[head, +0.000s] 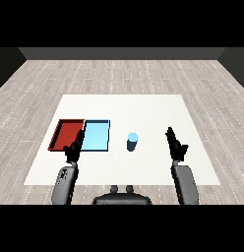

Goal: Pick the blue can and put it in the blue box

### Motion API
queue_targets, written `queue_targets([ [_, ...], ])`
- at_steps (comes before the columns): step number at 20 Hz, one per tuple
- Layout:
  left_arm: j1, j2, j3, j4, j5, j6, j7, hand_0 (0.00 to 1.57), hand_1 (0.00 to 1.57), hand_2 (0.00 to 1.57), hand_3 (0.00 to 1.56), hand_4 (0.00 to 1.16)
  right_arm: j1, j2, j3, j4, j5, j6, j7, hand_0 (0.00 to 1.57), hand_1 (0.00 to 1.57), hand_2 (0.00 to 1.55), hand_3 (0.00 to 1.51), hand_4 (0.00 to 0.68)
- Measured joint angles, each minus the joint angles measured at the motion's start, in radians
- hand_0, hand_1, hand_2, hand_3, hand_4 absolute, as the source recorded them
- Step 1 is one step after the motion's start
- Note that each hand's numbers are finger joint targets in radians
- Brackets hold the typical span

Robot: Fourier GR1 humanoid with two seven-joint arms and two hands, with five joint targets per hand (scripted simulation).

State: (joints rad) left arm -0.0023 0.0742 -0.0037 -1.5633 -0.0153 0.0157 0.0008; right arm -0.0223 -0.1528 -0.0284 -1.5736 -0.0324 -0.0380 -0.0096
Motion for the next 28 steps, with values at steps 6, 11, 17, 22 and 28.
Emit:
queue_targets([
  [6, 0.009, 0.003, 0.002, -0.017, -0.008, -0.010, 0.012, 0.00, 0.00, 0.00, 0.00, 0.00, 0.126, -0.025, -0.016, -0.064, -0.026, 0.097, -0.028, 0.00, 0.00, 0.00, 0.00, 0.000],
  [11, 0.002, -0.011, 0.008, -0.073, 0.020, -0.036, -0.169, 0.00, 0.00, 0.00, 0.00, 0.00, 0.183, 0.001, -0.019, -0.129, -0.176, 0.237, -0.161, 0.00, 0.00, 0.00, 0.00, 0.000],
  [17, 0.013, -0.010, 0.024, -0.069, 0.046, -0.075, -0.278, 0.00, 0.00, 0.00, 0.00, 0.00, 0.224, -0.014, -0.057, -0.134, -0.249, 0.345, -0.227, 0.00, 0.00, 0.00, 0.00, 0.000],
  [22, 0.036, -0.022, 0.023, -0.072, 0.041, -0.077, -0.329, 0.00, 0.00, 0.00, 0.00, 0.00, 0.207, 0.004, -0.071, -0.118, -0.256, 0.364, -0.224, 0.00, 0.00, 0.00, 0.00, 0.000],
  [28, 0.026, -0.029, 0.036, -0.061, 0.064, -0.083, -0.337, 0.00, 0.00, 0.00, 0.00, 0.00, 0.134, 0.023, -0.084, -0.064, -0.275, 0.350, -0.163, 0.00, 0.00, 0.00, 0.00, 0.000],
])
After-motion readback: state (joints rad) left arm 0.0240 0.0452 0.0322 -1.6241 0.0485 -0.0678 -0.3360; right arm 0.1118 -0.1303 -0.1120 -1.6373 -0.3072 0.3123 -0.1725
